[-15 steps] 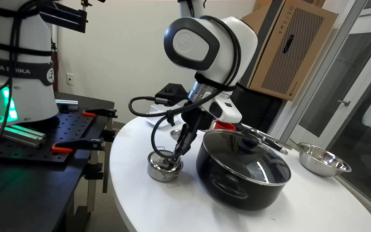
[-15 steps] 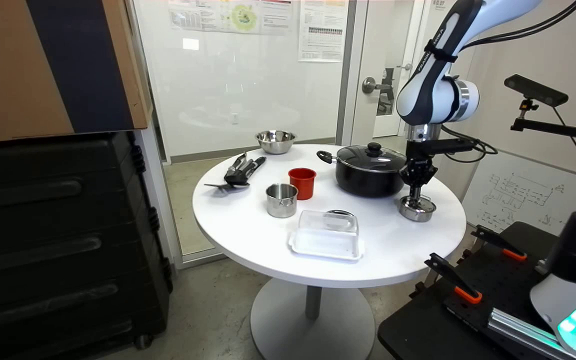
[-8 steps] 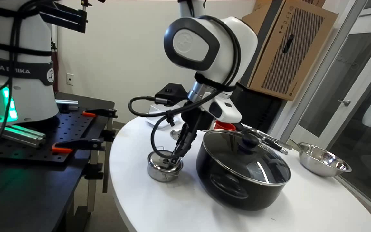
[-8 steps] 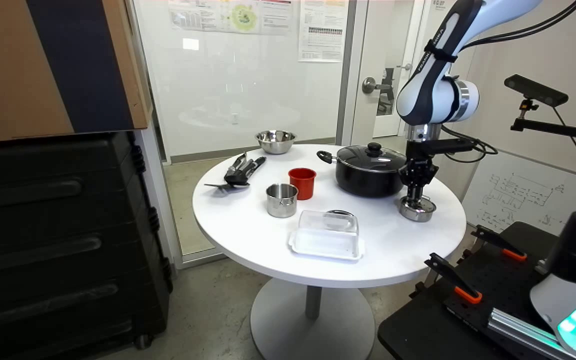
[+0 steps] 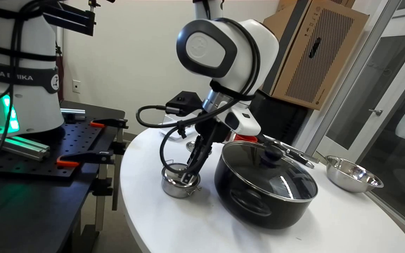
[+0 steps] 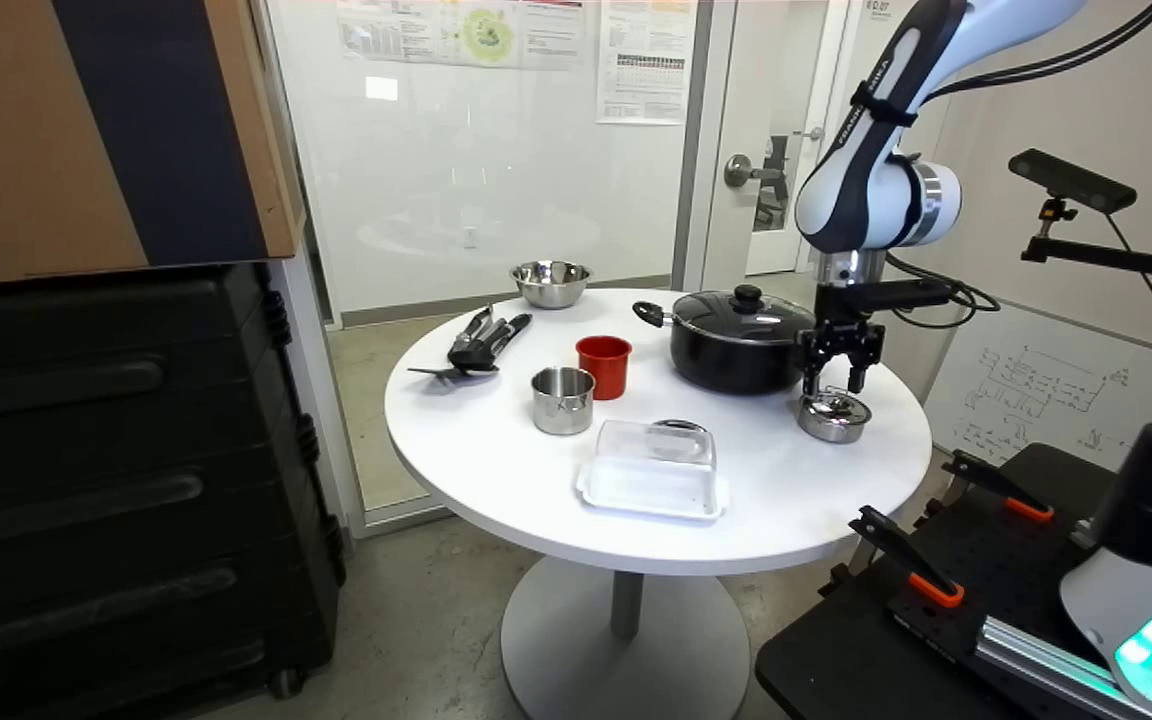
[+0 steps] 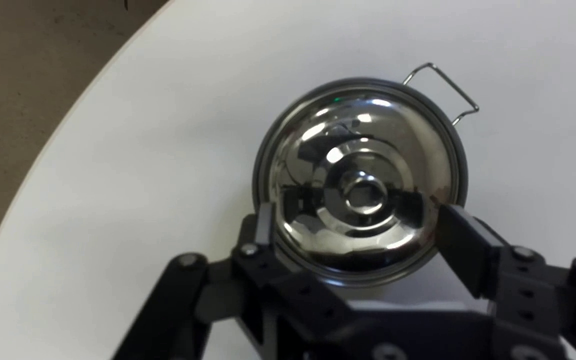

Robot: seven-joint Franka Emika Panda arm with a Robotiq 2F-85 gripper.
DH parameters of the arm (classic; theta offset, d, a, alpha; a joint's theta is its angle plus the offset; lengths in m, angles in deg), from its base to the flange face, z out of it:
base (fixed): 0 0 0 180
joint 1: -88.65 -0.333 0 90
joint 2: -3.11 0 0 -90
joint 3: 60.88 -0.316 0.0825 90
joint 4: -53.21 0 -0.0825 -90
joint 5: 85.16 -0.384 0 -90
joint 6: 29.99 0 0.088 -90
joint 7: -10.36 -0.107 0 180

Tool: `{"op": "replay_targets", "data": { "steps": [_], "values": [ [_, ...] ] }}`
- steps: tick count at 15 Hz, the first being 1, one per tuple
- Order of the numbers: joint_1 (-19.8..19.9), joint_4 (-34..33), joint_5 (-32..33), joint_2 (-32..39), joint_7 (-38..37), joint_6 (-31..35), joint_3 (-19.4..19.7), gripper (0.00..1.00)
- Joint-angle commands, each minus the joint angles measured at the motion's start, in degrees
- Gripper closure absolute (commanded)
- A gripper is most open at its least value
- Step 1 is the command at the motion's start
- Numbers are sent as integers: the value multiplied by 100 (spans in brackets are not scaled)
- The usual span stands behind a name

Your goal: Pick up the lid and put it on the table

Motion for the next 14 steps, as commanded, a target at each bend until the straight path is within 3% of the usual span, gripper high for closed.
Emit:
{"op": "replay_targets", "data": {
  "steps": [1,7,8,14],
  "values": [
    [61,166,-182,-154,100,36,-72,4],
    [47,315,-232,-264,95,33,-101,31],
    [44,321,-251,-264,86,45,-106,49],
    [26,349,-317,-327,90,82,-129,95]
  ]
}}
